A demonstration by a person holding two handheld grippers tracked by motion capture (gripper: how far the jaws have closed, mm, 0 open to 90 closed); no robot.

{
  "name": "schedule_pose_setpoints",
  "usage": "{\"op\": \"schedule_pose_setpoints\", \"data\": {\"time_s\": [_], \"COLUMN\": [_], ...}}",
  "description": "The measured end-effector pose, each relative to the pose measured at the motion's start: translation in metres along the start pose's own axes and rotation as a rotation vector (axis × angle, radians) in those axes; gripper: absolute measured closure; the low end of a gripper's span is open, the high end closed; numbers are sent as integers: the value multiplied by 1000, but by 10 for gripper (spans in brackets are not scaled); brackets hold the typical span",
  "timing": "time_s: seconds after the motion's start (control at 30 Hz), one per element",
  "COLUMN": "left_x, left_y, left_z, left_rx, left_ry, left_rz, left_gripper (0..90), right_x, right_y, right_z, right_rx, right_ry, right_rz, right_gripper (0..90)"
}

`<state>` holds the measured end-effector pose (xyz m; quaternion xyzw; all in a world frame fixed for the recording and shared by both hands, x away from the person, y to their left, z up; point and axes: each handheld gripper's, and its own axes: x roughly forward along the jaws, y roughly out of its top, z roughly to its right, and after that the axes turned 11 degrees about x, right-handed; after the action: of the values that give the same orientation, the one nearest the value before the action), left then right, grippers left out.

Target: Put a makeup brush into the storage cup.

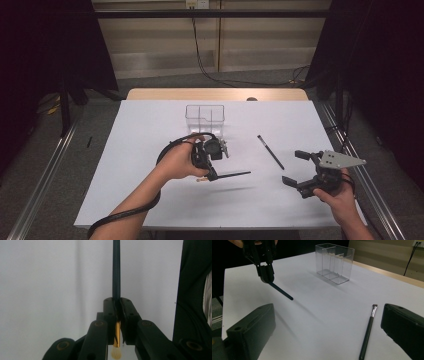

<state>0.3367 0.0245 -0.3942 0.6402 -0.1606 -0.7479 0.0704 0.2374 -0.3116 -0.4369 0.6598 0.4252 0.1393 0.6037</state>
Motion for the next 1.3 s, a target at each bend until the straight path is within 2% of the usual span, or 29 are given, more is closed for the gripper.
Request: {"op": "schedule_pose_setpoints", "data": {"time_s": [0.17,0.23,0.33,0.53,0.9,0.97,1.0,1.17,1.3], "left_x": [1,1,1,2,3,3,4,5,6], "left_y": [2,3,4,4,4,5,5,8,9], "left_z": [0,0,-1,-1,0,0,0,0,0], "left_rx": [7,8,13,12,19,22,20,22,29], "left_ry": [2,7,-9,2,-1,-7,5,-11,3], "left_rz": [-6,-9,-14,-18,-22,-22,-21,-25,-33], "left_gripper": [839,839,839,839,839,839,839,839,839], "right_x": [6,9,13,20,38,40,42,49,55], "right_y": [4,6,9,18,26,28,29,35,41], "right_z": [1,2,1,-3,-8,-9,-10,-14,-18], "right_rx": [11,4,-4,-31,-45,-53,-56,-76,-94], "right_ry": [18,21,27,38,63,66,66,70,74], "right_rz": [-60,-88,-127,-193,-313,-330,-341,-402,-458], "right_gripper": [0,0,0,0,1,7,10,32,63]}}
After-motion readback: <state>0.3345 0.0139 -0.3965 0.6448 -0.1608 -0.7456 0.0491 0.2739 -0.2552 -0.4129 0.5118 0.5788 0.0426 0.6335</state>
